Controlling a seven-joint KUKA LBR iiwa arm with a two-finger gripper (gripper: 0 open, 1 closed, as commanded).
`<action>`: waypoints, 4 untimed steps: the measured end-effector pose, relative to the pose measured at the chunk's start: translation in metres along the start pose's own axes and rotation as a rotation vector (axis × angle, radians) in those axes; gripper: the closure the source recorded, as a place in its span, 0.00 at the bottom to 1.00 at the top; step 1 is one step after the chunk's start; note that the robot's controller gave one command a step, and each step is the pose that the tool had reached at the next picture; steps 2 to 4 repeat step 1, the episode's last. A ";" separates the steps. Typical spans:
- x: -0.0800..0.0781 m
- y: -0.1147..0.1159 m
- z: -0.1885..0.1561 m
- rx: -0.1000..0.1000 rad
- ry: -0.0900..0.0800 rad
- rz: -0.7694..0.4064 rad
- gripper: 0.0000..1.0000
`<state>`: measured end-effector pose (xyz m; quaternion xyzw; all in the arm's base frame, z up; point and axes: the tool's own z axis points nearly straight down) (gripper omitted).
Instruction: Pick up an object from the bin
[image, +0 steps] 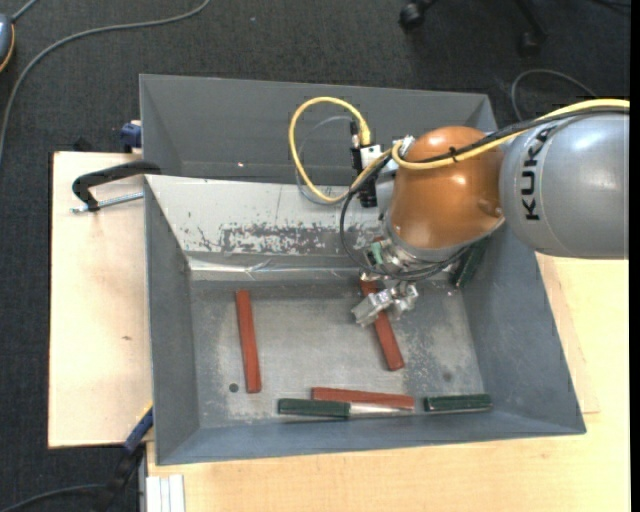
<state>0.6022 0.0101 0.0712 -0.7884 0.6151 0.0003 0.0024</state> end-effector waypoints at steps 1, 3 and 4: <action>-0.011 0.011 -0.163 0.005 0.002 0.036 1.00; -0.011 0.011 -0.163 0.005 0.002 0.036 1.00; -0.011 0.011 -0.163 0.005 0.002 0.036 1.00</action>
Offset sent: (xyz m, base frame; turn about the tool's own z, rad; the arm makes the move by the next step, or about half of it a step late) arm -0.0156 0.0063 0.1597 0.0329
